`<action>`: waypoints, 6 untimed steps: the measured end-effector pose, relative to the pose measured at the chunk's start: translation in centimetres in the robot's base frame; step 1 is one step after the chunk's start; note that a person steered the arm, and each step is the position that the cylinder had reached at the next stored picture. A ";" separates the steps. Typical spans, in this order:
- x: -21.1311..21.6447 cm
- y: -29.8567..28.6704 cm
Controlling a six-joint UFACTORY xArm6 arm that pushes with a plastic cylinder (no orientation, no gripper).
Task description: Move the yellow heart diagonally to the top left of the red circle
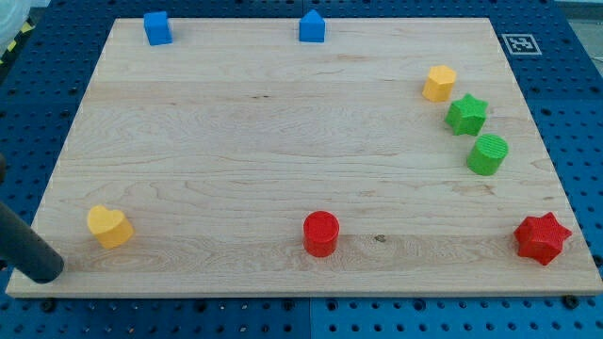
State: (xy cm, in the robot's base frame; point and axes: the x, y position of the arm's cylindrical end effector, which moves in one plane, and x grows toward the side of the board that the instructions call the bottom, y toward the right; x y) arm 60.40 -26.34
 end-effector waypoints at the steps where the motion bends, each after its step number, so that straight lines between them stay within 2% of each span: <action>1: -1.6 0.5; 4: -4.9 8.1; 5: -7.6 8.8; 6: -8.3 8.6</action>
